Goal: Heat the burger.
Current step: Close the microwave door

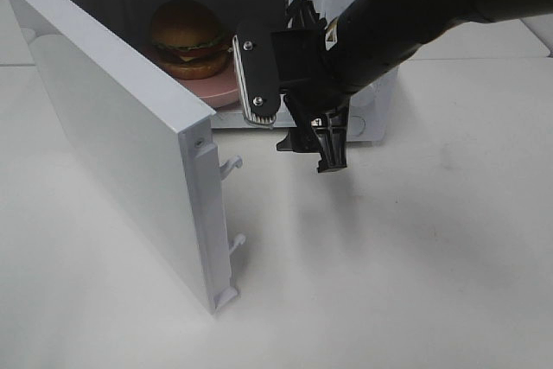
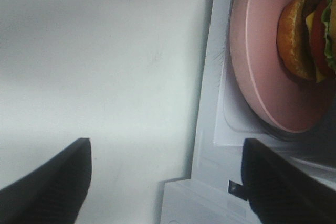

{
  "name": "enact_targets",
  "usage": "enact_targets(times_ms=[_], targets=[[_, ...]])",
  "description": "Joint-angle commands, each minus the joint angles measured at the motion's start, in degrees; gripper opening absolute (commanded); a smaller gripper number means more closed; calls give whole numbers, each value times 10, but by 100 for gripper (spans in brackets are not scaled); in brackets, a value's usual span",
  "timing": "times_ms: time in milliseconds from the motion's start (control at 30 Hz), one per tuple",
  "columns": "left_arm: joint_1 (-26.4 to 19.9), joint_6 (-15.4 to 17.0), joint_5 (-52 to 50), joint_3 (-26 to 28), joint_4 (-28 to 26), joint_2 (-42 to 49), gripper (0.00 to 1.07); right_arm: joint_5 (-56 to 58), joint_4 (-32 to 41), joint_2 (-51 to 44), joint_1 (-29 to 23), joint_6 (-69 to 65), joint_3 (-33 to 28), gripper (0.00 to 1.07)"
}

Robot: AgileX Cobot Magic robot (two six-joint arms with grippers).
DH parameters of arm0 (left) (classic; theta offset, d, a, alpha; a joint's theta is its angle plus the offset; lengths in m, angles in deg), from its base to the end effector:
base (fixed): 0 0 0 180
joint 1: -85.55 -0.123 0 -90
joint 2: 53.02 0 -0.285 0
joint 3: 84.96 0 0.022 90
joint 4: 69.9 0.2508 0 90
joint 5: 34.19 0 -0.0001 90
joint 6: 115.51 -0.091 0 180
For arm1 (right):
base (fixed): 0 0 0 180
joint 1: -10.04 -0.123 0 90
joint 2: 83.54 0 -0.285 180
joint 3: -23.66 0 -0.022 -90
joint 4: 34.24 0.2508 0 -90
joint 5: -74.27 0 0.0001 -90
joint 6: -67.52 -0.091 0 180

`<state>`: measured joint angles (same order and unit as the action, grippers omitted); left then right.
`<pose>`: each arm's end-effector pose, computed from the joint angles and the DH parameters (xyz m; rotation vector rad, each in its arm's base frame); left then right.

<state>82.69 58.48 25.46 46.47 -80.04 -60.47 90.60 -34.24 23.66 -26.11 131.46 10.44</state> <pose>-0.0049 -0.0141 0.2799 0.0619 2.0073 -0.1121 0.3020 0.2206 0.2209 -1.8390 1.5406 -0.2284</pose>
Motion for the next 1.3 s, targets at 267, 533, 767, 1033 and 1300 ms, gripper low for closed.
enact_targets(times_ms=[267, 533, 767, 1033, 1300], targets=[[1, 3, -2, -1, 0, 10, 100, -53, 4, -90, -2, -58, -107, 76], [1, 3, -2, -1, 0, 10, 100, -60, 4, -147, -2, -148, -167, 76], [1, 3, -2, -1, 0, 10, 100, -44, 4, -215, -2, -306, -215, 76], [1, 3, -2, -1, 0, 10, 100, 56, 3, -277, -2, -481, -228, 76], [1, 3, -2, -1, 0, 10, 100, 155, 3, -332, -2, -562, -228, 76]])
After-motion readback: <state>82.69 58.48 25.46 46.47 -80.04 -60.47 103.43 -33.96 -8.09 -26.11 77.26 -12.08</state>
